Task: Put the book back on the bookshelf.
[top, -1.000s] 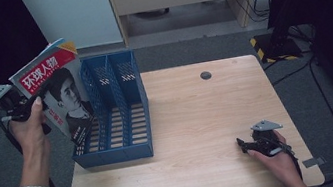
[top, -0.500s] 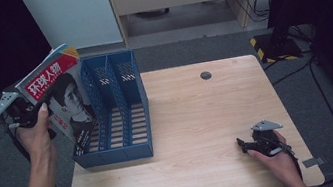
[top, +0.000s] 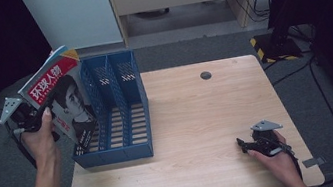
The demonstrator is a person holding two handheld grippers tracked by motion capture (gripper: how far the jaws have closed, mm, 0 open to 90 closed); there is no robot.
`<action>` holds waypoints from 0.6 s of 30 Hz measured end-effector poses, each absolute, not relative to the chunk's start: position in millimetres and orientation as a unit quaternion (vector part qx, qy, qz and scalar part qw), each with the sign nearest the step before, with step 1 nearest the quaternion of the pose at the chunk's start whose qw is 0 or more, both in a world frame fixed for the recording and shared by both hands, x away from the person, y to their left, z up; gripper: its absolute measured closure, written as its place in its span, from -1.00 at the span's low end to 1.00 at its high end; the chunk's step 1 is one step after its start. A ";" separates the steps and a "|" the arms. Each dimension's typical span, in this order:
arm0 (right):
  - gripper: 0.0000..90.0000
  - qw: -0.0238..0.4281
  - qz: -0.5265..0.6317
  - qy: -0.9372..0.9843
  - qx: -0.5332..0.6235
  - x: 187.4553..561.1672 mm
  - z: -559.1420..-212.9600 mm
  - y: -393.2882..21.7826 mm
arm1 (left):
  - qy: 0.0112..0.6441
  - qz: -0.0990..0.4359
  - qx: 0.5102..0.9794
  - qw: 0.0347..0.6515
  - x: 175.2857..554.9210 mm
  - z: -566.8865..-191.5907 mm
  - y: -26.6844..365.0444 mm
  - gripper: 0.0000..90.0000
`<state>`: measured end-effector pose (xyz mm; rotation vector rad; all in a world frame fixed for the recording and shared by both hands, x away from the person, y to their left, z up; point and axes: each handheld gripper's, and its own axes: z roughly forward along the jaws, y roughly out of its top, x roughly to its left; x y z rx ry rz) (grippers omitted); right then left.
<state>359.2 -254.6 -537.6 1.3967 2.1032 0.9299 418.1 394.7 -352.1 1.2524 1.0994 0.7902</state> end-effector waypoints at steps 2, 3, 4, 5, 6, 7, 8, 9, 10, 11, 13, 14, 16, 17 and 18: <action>-0.51 0.223 0.337 0.762 0.506 359.2 -537.6 -254.6 | 0.475 0.341 0.541 0.604 418.2 -353.8 394.1 0.92; -0.51 0.223 0.337 0.762 0.506 359.2 -537.6 -254.6 | 0.477 0.339 0.543 0.602 418.7 -357.7 392.7 0.92; -0.51 0.223 0.337 0.762 0.506 359.2 -537.6 -254.6 | 0.477 0.338 0.544 0.601 419.0 -359.9 392.0 0.92; -0.51 0.223 0.337 0.762 0.506 359.2 -537.6 -254.6 | 0.477 0.338 0.544 0.601 419.0 -359.9 392.0 0.92; -0.51 0.223 0.337 0.762 0.506 359.2 -537.6 -254.5 | 0.477 0.342 0.542 0.602 418.9 -364.1 390.9 0.92; -0.51 0.223 0.337 0.762 0.506 359.2 -537.6 -254.5 | 0.477 0.342 0.542 0.602 418.9 -364.1 390.9 0.92; -0.51 0.223 0.337 0.762 0.506 359.2 -537.6 -254.6 | 0.478 0.341 0.539 0.604 418.8 -366.1 390.9 0.92; -0.51 0.223 0.337 0.762 0.506 359.2 -537.6 -254.6 | 0.478 0.341 0.539 0.604 418.8 -366.1 390.9 0.92; -0.51 0.223 0.337 0.762 0.506 359.2 -537.6 -254.6 | 0.479 0.341 0.537 0.605 418.2 -367.9 390.9 0.92; -0.51 0.223 0.337 0.762 0.506 359.2 -537.6 -254.6 | 0.479 0.341 0.537 0.605 418.2 -367.9 390.9 0.92; -0.51 0.223 0.337 0.762 0.506 359.2 -537.6 -254.6 | 0.480 0.341 0.537 0.604 417.3 -370.5 390.4 0.92; -0.51 0.223 0.337 0.762 0.506 359.2 -537.6 -254.6 | 0.480 0.341 0.539 0.602 416.4 -374.6 389.0 0.92; -0.51 0.223 0.337 0.762 0.506 359.2 -537.6 -254.6 | 0.480 0.338 0.541 0.602 416.4 -379.4 387.6 0.92; -0.51 0.223 0.337 0.762 0.506 359.2 -537.6 -254.6 | 0.480 0.338 0.541 0.602 416.4 -379.4 387.6 0.91; -0.51 0.223 0.337 0.762 0.506 359.2 -537.6 -254.6 | 0.483 0.335 0.541 0.601 416.6 -384.4 386.5 0.91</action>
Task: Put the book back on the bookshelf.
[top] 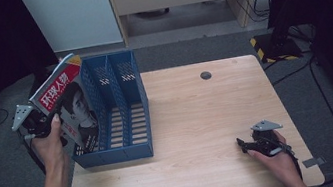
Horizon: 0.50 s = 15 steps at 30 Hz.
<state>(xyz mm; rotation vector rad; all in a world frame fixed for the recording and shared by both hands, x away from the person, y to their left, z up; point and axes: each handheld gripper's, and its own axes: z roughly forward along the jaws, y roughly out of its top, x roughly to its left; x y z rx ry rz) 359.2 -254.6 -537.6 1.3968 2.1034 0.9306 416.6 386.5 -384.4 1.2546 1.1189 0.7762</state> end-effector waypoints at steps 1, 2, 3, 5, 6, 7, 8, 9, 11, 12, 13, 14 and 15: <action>-0.51 0.223 0.337 0.762 0.506 359.2 -537.6 -254.6 | 0.483 0.335 0.541 0.601 416.6 -384.4 386.5 0.91; -0.51 0.224 0.337 0.762 0.506 359.2 -537.6 -254.6 | 0.485 0.335 0.542 0.600 416.7 -386.7 385.9 0.91; -0.51 0.224 0.337 0.762 0.506 359.1 -537.6 -254.6 | 0.486 0.334 0.542 0.599 416.7 -389.3 385.5 0.91; -0.51 0.224 0.337 0.762 0.506 359.1 -537.6 -254.6 | 0.488 0.332 0.543 0.597 416.6 -394.2 384.5 0.91; -0.51 0.224 0.337 0.762 0.506 359.1 -537.6 -254.6 | 0.490 0.330 0.544 0.596 416.5 -398.1 384.3 0.91; -0.51 0.224 0.337 0.762 0.506 359.1 -537.6 -254.6 | 0.490 0.330 0.544 0.596 416.5 -398.1 384.3 0.91; -0.51 0.224 0.337 0.762 0.506 359.1 -537.6 -254.6 | 0.491 0.329 0.538 0.601 416.1 -400.7 384.9 0.91; -0.51 0.224 0.337 0.762 0.506 359.1 -537.6 -254.6 | 0.491 0.329 0.538 0.601 416.1 -400.7 384.9 0.91; -0.51 0.224 0.337 0.762 0.506 359.1 -537.6 -254.6 | 0.491 0.331 0.539 0.600 415.6 -401.0 384.5 0.90; -0.51 0.224 0.337 0.762 0.506 359.1 -537.6 -254.6 | 0.490 0.331 0.540 0.599 415.3 -401.0 384.0 0.90; -0.51 0.224 0.337 0.762 0.506 359.1 -537.6 -254.6 | 0.490 0.331 0.540 0.599 415.3 -401.0 384.0 0.90; -0.51 0.224 0.337 0.762 0.506 359.0 -537.6 -254.6 | 0.490 0.331 0.540 0.599 415.0 -401.2 383.8 0.90; -0.51 0.224 0.337 0.762 0.506 359.0 -537.6 -254.6 | 0.492 0.330 0.539 0.599 414.6 -401.7 384.0 0.89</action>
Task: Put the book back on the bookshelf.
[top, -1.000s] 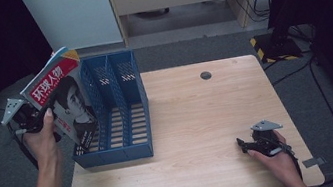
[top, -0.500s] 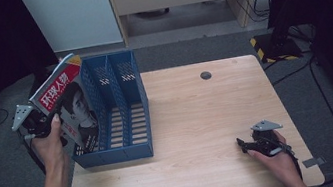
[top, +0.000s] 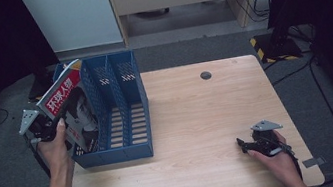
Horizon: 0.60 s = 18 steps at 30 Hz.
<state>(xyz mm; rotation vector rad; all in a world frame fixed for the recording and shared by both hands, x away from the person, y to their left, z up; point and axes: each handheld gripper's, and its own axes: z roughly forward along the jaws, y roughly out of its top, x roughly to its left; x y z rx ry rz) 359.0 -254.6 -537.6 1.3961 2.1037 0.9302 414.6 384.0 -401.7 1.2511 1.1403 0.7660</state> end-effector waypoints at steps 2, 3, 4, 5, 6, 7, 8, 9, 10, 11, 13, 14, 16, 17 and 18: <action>-0.51 0.224 0.337 0.762 0.506 359.0 -537.6 -254.6 | 0.493 0.330 0.539 0.598 414.4 -401.8 384.2 0.89; -0.51 0.224 0.337 0.762 0.506 359.0 -537.6 -254.6 | 0.495 0.330 0.537 0.597 414.1 -402.1 384.8 0.89; -0.51 0.224 0.337 0.762 0.506 359.0 -537.6 -254.6 | 0.500 0.330 0.538 0.593 413.6 -402.4 386.3 0.89; -0.51 0.224 0.337 0.762 0.506 358.9 -537.6 -254.6 | 0.501 0.331 0.538 0.592 413.4 -402.6 387.0 0.89; -0.51 0.224 0.337 0.762 0.506 358.9 -537.6 -254.6 | 0.502 0.332 0.540 0.589 413.2 -403.0 387.8 0.89; -0.51 0.224 0.337 0.762 0.506 358.9 -537.6 -254.7 | 0.505 0.332 0.540 0.586 413.1 -403.4 388.6 0.89; -0.51 0.224 0.337 0.762 0.506 358.9 -537.6 -254.7 | 0.505 0.332 0.540 0.586 413.1 -403.4 388.6 0.88; -0.51 0.224 0.337 0.762 0.506 358.9 -537.6 -254.7 | 0.508 0.332 0.541 0.582 412.8 -404.9 390.7 0.88; -0.51 0.224 0.337 0.762 0.506 358.9 -537.6 -254.7 | 0.508 0.332 0.541 0.582 412.8 -404.9 390.7 0.88; -0.51 0.224 0.337 0.762 0.505 358.9 -537.6 -254.7 | 0.512 0.332 0.541 0.578 412.6 -406.8 393.3 0.88; -0.51 0.223 0.337 0.762 0.506 358.9 -537.6 -254.7 | 0.516 0.331 0.541 0.576 412.5 -408.3 395.3 0.88; -0.51 0.224 0.337 0.761 0.506 358.9 -537.6 -254.5 | 0.518 0.331 0.541 0.574 412.4 -409.5 396.5 0.88; -0.51 0.223 0.337 0.762 0.506 358.9 -537.6 -254.7 | 0.520 0.331 0.541 0.573 412.3 -410.2 397.3 0.88; -0.51 0.223 0.337 0.762 0.506 358.9 -537.6 -254.7 | 0.524 0.329 0.539 0.571 412.2 -412.4 399.6 0.87; -0.51 0.223 0.337 0.762 0.506 358.9 -537.6 -254.7 | 0.524 0.329 0.539 0.571 412.2 -412.4 399.6 0.87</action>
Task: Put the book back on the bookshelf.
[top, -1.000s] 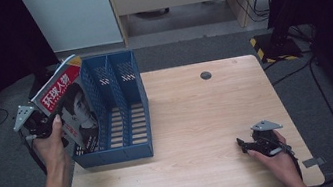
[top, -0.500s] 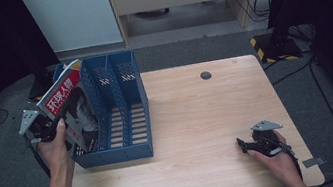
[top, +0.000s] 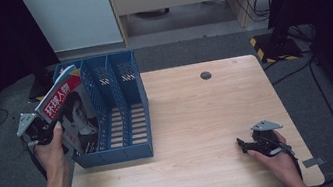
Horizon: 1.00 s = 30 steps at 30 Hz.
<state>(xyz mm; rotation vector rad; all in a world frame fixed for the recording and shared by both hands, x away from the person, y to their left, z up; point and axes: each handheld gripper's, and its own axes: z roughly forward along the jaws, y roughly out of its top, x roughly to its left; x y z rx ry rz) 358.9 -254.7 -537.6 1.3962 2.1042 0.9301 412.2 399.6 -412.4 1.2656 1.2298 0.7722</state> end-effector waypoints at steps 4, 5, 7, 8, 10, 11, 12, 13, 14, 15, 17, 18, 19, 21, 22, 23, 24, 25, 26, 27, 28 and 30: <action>-0.51 0.223 0.337 0.762 0.506 358.9 -537.6 -254.6 | 0.529 0.326 0.538 0.570 411.7 -414.4 402.9 0.87; -0.51 0.224 0.337 0.762 0.506 358.9 -537.6 -254.6 | 0.529 0.326 0.539 0.569 411.6 -414.4 403.1 0.87; -0.51 0.224 0.337 0.762 0.506 358.9 -537.6 -254.7 | 0.531 0.326 0.540 0.566 411.9 -414.6 402.8 0.87; -0.51 0.223 0.337 0.762 0.506 358.9 -537.6 -254.7 | 0.531 0.326 0.540 0.566 411.9 -414.6 402.8 0.87; -0.51 0.224 0.337 0.762 0.506 358.9 -537.6 -254.6 | 0.531 0.325 0.542 0.564 412.3 -414.6 402.7 0.87; -0.51 0.223 0.337 0.762 0.506 358.9 -537.6 -254.6 | 0.532 0.325 0.545 0.561 412.3 -414.2 402.7 0.87; -0.51 0.224 0.337 0.762 0.506 358.9 -537.6 -254.7 | 0.532 0.325 0.546 0.559 412.2 -414.1 402.6 0.87; -0.51 0.223 0.337 0.762 0.506 358.9 -537.6 -254.6 | 0.532 0.325 0.546 0.559 412.2 -414.1 402.6 0.87; -0.51 0.223 0.337 0.762 0.506 358.9 -537.6 -254.6 | 0.535 0.324 0.546 0.558 412.3 -414.1 402.7 0.87; -0.51 0.223 0.337 0.761 0.507 358.9 -537.6 -254.5 | 0.536 0.323 0.546 0.556 412.4 -414.1 402.7 0.87; -0.51 0.224 0.337 0.761 0.507 358.9 -537.6 -254.5 | 0.538 0.323 0.546 0.556 412.5 -414.1 402.5 0.87; -0.51 0.224 0.337 0.761 0.507 358.9 -537.6 -254.5 | 0.538 0.323 0.546 0.556 412.5 -414.1 402.5 0.87; -0.51 0.223 0.337 0.762 0.506 358.9 -537.6 -254.7 | 0.538 0.323 0.546 0.555 412.6 -414.1 402.0 0.87; -0.51 0.224 0.337 0.762 0.506 358.9 -537.6 -254.7 | 0.540 0.321 0.546 0.555 412.6 -414.1 401.8 0.86; -0.51 0.224 0.337 0.762 0.506 358.9 -537.6 -254.7 | 0.540 0.320 0.546 0.555 412.5 -414.0 401.8 0.86; -0.51 0.223 0.337 0.762 0.506 358.9 -537.6 -254.6 | 0.540 0.319 0.547 0.554 412.3 -413.9 401.7 0.85; -0.51 0.224 0.338 0.761 0.507 358.9 -537.6 -254.5 | 0.540 0.319 0.547 0.554 412.2 -413.8 401.7 0.85; -0.51 0.224 0.337 0.761 0.507 358.9 -537.6 -254.5 | 0.540 0.319 0.547 0.554 412.2 -413.8 401.7 0.83; -0.51 0.224 0.337 0.762 0.506 358.8 -537.6 -254.7 | 0.540 0.317 0.547 0.555 411.9 -412.9 401.8 0.80; -0.51 0.224 0.337 0.761 0.507 358.8 -537.6 -254.5 | 0.541 0.316 0.548 0.554 411.9 -412.3 401.7 0.77; -0.51 0.224 0.337 0.761 0.507 358.8 -537.6 -254.5 | 0.541 0.317 0.550 0.552 411.9 -411.5 401.4 0.74; -0.51 0.224 0.337 0.761 0.507 358.8 -537.6 -254.5 | 0.542 0.321 0.552 0.546 411.9 -409.7 400.8 0.66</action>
